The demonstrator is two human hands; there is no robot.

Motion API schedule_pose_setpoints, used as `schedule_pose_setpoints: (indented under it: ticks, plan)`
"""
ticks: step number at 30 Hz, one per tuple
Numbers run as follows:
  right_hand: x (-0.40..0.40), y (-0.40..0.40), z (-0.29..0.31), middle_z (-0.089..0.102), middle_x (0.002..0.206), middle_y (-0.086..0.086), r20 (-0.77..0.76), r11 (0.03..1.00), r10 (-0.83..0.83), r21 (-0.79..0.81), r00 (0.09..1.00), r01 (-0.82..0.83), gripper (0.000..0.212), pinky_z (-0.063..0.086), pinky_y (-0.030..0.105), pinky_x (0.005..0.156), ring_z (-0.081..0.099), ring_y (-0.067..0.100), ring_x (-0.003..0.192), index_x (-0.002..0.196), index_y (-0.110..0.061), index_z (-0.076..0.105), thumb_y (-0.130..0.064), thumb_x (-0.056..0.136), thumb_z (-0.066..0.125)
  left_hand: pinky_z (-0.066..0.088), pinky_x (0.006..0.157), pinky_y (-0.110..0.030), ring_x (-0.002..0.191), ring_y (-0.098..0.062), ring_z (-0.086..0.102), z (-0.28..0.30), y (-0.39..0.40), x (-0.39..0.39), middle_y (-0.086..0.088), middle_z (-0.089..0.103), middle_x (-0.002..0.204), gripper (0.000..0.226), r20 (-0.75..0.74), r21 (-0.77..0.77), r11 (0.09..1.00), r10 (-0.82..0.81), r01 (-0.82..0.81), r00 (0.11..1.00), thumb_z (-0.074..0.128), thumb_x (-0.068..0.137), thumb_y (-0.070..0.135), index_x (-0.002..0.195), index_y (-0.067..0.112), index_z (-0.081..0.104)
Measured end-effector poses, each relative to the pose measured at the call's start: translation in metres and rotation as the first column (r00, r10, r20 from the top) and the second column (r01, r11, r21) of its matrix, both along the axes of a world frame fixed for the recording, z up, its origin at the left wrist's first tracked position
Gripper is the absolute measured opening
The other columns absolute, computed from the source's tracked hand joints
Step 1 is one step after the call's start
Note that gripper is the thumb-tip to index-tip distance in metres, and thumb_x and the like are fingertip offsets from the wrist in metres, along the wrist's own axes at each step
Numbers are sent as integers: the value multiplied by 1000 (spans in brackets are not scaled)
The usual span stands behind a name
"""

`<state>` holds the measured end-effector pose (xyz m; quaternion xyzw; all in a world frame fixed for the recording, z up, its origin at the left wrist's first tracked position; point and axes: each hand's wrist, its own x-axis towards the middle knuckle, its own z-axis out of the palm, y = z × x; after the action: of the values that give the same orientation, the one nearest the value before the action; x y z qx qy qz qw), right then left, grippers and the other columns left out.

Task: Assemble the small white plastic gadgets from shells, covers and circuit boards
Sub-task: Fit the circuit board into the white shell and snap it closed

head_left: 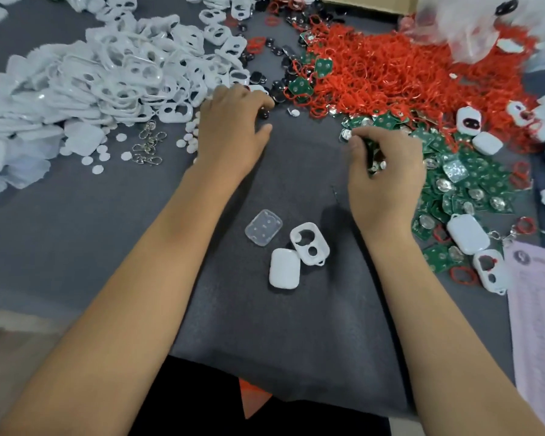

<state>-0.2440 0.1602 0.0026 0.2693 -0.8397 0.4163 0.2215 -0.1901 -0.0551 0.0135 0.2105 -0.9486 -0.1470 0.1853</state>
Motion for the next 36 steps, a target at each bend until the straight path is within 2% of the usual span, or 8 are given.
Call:
schedule_pose_setpoints:
  ticks: [4, 9, 15, 22, 25, 28, 32, 36]
  plan:
    - [-5, 3, -1, 73, 102, 4, 19, 999, -40, 22, 999, 40, 19, 39, 28, 90, 61, 22, 97, 107, -11, 75, -18, 99, 60, 35, 107, -43, 130, -29, 47, -10, -3, -11, -4, 58, 132, 34, 3, -39, 999, 22, -22, 1000, 60, 102, 34, 135, 27, 64]
    - [0, -2, -3, 72, 99, 6, 69, 988, 78, 131, 995, -87, 17, 41, 30, 86, 61, 27, 95, 105, -12, 75, -18, 99, 61, 39, 103, -40, 126, -26, 53, -13, -5, -16, -2, 65, 127, 34, -42, 2, 997, 80, -80, 996, 60, 103, 27, 137, 21, 61]
    - [3, -1, -4, 71, 96, 5, 104, 980, 119, 146, 987, -133, 14, 39, 26, 82, 60, 26, 92, 104, -12, 75, -17, 99, 63, 43, 107, -45, 118, -24, 62, -11, -11, -16, 0, 71, 119, 28, -35, 53, 992, 117, -115, 993, 62, 103, 33, 127, 18, 66]
    - [2, -4, -6, 71, 97, 2, 98, 981, 110, 150, 989, -124, 14, 44, 31, 82, 60, 22, 91, 104, -13, 75, -18, 98, 64, 46, 102, -47, 115, -23, 60, -9, -12, -9, 2, 68, 116, 24, -38, 88, 996, 32, -29, 999, 62, 100, 33, 121, 22, 67]
    - [-1, -14, -5, 72, 99, 4, 109, 988, 82, 119, 991, -95, 16, 48, 37, 85, 63, 26, 94, 108, -12, 75, -19, 99, 64, 50, 96, -45, 113, -23, 60, -6, -6, -6, 3, 69, 112, 23, -46, 101, 995, -19, 23, 999, 66, 97, 39, 114, 24, 70]
    - [-7, -34, -1, 75, 103, 2, 108, 998, 13, 64, 994, -20, 24, 48, 41, 89, 63, 27, 97, 114, -12, 75, -28, 97, 69, 51, 92, -44, 110, -23, 61, -4, 0, -9, 4, 71, 107, 19, -54, 91, 995, -30, 34, 998, 69, 96, 37, 110, 24, 72]
    - [-22, -59, 2, 75, 94, -3, 121, 998, -52, 24, 991, 49, 22, 44, 44, 88, 58, 30, 98, 103, -17, 79, -35, 95, 70, 50, 97, -47, 112, -25, 62, -3, 2, -12, -2, 70, 114, 26, 7, 141, 990, -4, 3, 1000, 67, 99, 35, 121, 21, 69]
    - [-37, -65, 2, 72, 94, 0, 146, 988, -135, -52, 980, 144, 24, 42, 47, 87, 57, 29, 96, 104, -12, 71, -34, 102, 61, 49, 95, -44, 115, -27, 58, 0, 4, -17, -5, 65, 118, 26, 69, 122, 993, -15, 7, 997, 65, 101, 35, 121, 18, 66]
